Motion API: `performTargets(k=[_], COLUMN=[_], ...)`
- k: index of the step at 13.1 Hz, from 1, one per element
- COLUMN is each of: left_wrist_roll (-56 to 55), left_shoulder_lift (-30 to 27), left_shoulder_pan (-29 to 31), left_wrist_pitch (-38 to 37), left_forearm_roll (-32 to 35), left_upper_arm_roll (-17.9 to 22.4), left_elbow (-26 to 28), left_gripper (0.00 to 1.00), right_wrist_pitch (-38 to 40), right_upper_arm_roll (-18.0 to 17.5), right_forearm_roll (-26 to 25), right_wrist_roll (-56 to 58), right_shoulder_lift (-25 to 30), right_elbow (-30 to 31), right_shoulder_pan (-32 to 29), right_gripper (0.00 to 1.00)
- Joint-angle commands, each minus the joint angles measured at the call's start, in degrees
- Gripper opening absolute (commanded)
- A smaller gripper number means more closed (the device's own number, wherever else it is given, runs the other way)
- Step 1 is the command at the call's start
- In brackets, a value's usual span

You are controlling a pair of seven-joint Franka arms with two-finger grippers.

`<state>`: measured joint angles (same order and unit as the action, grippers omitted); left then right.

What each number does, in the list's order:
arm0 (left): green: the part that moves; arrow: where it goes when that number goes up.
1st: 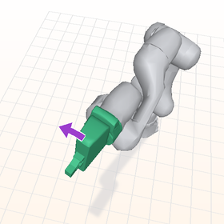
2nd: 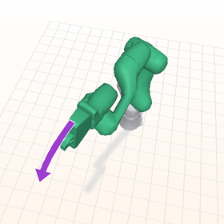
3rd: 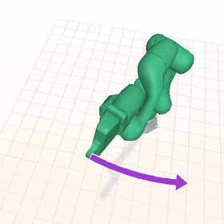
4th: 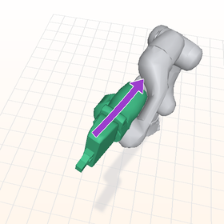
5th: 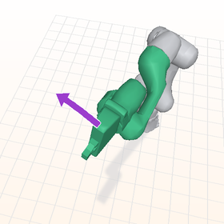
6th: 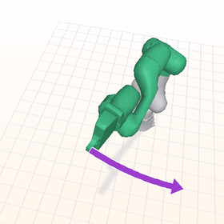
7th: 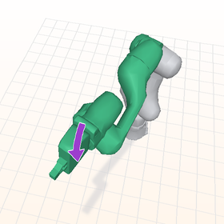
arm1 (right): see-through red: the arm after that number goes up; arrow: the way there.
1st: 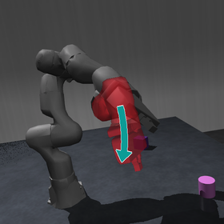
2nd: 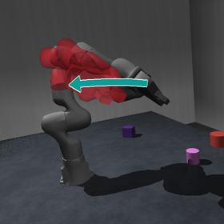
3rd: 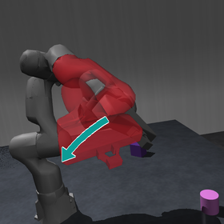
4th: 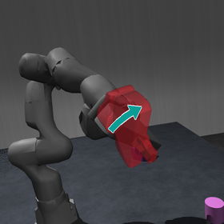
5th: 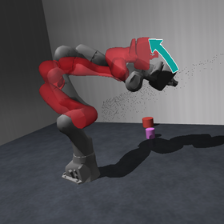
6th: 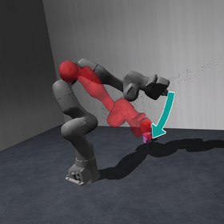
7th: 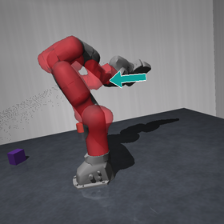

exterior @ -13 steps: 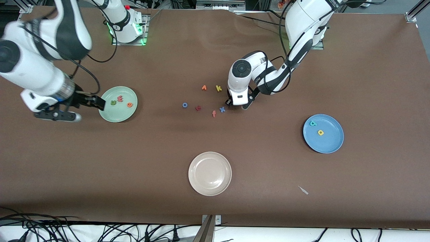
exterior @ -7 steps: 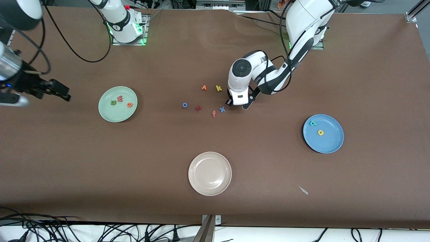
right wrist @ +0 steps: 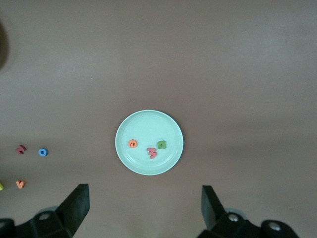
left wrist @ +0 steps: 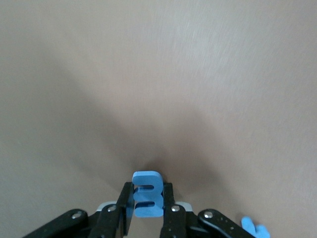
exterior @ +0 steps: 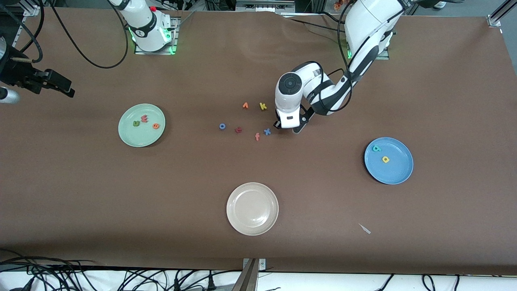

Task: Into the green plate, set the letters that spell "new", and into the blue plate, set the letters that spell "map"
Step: 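Carry the blue m to the blue plate and release it with the left gripper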

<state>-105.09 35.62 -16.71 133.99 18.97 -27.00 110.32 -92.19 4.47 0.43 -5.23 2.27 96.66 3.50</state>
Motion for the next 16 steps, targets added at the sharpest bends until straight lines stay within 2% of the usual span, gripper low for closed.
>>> performTargets(k=[1,7,12,16], left_wrist_roll=[11.26,46.94,77.79,98.37], left_shoulder_lift=[-0.99,-2.13,-3.01,-1.17], left_shoulder_pan=[1.94,11.86,25.04,33.13], left_wrist_pitch=[-9.07,-23.23,-24.21,-23.51], left_forearm_roll=[0.72,0.54,1.33,1.77], left_upper_arm_roll=[-0.51,-0.6,-0.43,0.19], left_elbow=[-3.78,-9.94,-9.95,-11.44], left_gripper=[0.0,0.0,0.0,0.0], right_wrist_pitch=[-1.94,-3.7,-3.7,-3.35], right_upper_arm_roll=[-1.83,-1.4,-1.48,-1.48], right_forearm_roll=[1.07,1.51,1.42,1.42], right_wrist_roll=[1.18,1.27,1.1,0.66], right_shoulder_lift=[-0.68,-1.3,-1.39,-1.56], right_elbow=[-0.15,0.11,0.11,0.02], right_shoulder_pan=[-2.96,-2.71,-2.62,-2.7], right_gripper=[1.0,1.0,1.0,1.0])
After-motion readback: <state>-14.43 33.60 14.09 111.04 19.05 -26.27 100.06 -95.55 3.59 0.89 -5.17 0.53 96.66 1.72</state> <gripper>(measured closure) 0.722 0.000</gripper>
